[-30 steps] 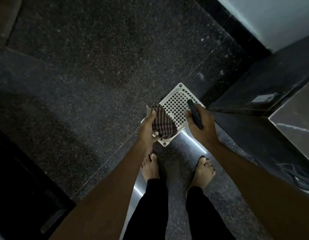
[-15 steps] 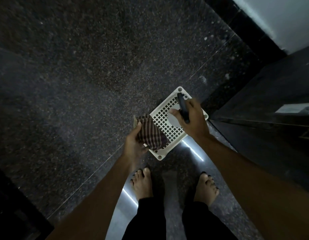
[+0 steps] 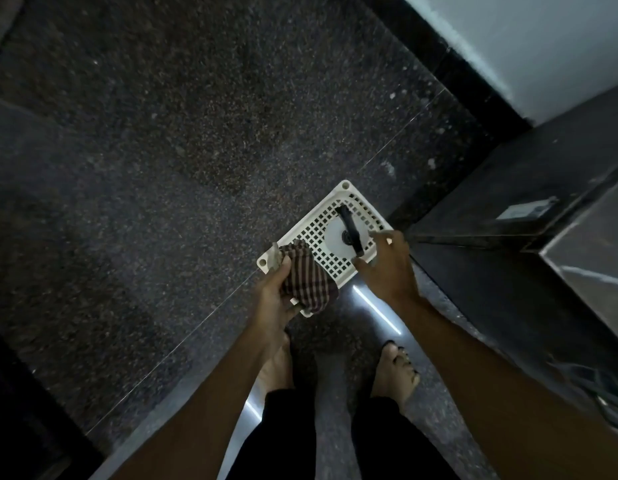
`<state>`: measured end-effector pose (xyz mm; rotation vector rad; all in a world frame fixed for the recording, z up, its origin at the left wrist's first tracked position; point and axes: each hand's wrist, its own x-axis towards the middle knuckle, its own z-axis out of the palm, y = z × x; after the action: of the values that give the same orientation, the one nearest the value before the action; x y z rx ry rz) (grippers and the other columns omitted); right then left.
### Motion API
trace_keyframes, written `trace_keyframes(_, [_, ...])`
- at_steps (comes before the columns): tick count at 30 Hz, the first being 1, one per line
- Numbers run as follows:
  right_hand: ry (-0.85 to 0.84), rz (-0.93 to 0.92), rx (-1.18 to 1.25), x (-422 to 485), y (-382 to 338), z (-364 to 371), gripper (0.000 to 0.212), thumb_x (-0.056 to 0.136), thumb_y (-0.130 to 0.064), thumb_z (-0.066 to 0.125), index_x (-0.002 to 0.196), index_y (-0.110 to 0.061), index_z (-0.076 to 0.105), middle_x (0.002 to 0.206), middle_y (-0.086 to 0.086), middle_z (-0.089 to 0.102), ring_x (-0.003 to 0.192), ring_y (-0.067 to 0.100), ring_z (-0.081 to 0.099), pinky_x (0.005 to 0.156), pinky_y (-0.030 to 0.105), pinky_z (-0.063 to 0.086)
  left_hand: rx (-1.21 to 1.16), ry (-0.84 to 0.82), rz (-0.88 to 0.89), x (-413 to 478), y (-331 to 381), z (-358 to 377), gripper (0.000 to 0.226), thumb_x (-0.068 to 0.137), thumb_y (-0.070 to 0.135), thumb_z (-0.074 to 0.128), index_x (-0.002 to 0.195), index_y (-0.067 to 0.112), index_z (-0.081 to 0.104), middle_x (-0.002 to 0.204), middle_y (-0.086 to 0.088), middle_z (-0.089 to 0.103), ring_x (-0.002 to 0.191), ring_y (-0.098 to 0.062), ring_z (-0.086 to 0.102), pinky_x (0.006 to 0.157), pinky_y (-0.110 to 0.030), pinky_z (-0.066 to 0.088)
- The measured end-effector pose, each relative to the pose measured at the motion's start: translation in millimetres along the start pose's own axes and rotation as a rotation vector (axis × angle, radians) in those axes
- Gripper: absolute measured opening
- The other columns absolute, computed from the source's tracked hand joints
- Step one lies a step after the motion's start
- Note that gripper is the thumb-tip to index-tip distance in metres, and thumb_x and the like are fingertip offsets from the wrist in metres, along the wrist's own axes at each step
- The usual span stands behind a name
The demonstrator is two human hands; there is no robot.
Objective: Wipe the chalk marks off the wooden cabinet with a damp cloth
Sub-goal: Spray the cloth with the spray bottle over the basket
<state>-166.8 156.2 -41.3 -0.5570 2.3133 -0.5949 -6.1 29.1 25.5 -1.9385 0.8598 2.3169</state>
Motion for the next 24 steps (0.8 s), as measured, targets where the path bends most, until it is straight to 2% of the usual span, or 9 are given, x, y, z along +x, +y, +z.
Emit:
trace_keyframes(4, [-0.023,0.179,0.489,-48,-19,-36,0.015,0.094,-0.027,0.067,0.105,-0.017,0.07,0.116,0.005,0.069,0.104,0.016,0.064,0.087,0.021,0.052,0.124,-0.045,0.077,-39,14,18,0.056,0.08,0.057,0.068,0.13,0.032,0.064,0.127,-0.001,0.07,0.114,-0.026,0.068,0.092,-0.047,0.059])
trace_keyframes(5, [-0.08,0.207,0.631,-61,-27,-47,0.02,0.096,-0.031,0.064,0.106,-0.016,0.072,0.113,0.001,0.072,0.106,0.015,0.066,0.091,0.022,0.053,0.177,-0.058,0.099,-48,17,23,0.049,0.081,0.058,0.07,0.124,0.034,0.065,0.128,-0.002,0.069,0.113,-0.026,0.069,0.091,-0.047,0.059])
trace_keyframes(7, [-0.192,0.264,0.832,-90,-38,-72,0.033,0.094,-0.047,0.058,0.112,-0.023,0.073,0.115,-0.004,0.073,0.112,0.014,0.066,0.101,0.036,0.051,0.283,-0.111,0.129,-72,25,36,0.033,0.091,0.052,0.067,0.118,0.033,0.065,0.127,-0.003,0.069,0.113,-0.024,0.069,0.085,-0.043,0.061])
trace_keyframes(10, [-0.328,0.318,1.014,-129,-51,-107,0.051,0.088,-0.067,0.047,0.122,-0.035,0.066,0.125,-0.009,0.068,0.118,0.013,0.063,0.103,0.041,0.048,0.402,-0.253,0.15,-107,34,60,0.02,0.101,0.037,0.058,0.116,0.026,0.065,0.119,-0.001,0.071,0.109,-0.02,0.069,0.081,-0.034,0.061])
trace_keyframes(13, [-0.289,0.398,1.143,-161,-54,-136,0.054,0.094,-0.064,0.039,0.129,-0.028,0.06,0.121,-0.002,0.071,0.112,0.018,0.067,0.097,0.041,0.051,0.551,-0.376,0.169,-138,39,84,0.029,0.1,0.036,0.06,0.114,0.013,0.068,0.112,-0.006,0.072,0.108,-0.022,0.07,0.079,-0.027,0.061])
trace_keyframes(16, [-0.167,0.457,1.224,-186,-53,-167,0.049,0.1,-0.056,0.036,0.124,-0.023,0.063,0.117,0.0,0.073,0.108,0.02,0.069,0.095,0.042,0.052,0.68,-0.452,0.183,-160,41,109,0.043,0.098,0.042,0.062,0.111,0.002,0.068,0.099,-0.011,0.069,0.105,-0.024,0.07,0.085,-0.034,0.06])
trace_keyframes(18, [-0.121,0.458,1.279,-201,-51,-189,0.045,0.102,-0.05,0.037,0.127,-0.021,0.061,0.119,0.002,0.072,0.109,0.021,0.069,0.095,0.043,0.052,0.758,-0.475,0.232,-174,43,129,0.04,0.098,0.046,0.06,0.106,0.008,0.072,0.087,0.001,0.071,0.094,-0.013,0.068,0.081,-0.031,0.057])
trace_keyframes(21, [-0.072,0.422,1.386,-221,-48,-217,0.036,0.104,-0.037,0.042,0.13,-0.02,0.06,0.124,0.004,0.07,0.112,0.021,0.067,0.095,0.041,0.051,0.811,-0.487,0.329,-191,44,162,0.033,0.098,0.045,0.06,0.109,0.019,0.076,0.1,0.003,0.077,0.102,-0.006,0.069,0.088,-0.022,0.054])
trace_keyframes(24, [-0.014,0.376,1.493,-234,-43,-243,0.032,0.1,-0.031,0.048,0.129,-0.022,0.058,0.125,0.001,0.069,0.111,0.021,0.068,0.09,0.038,0.055,0.85,-0.49,0.391,-207,44,193,0.037,0.09,0.053,0.061,0.103,0.021,0.074,0.095,0.008,0.077,0.097,-0.007,0.07,0.081,-0.018,0.052])
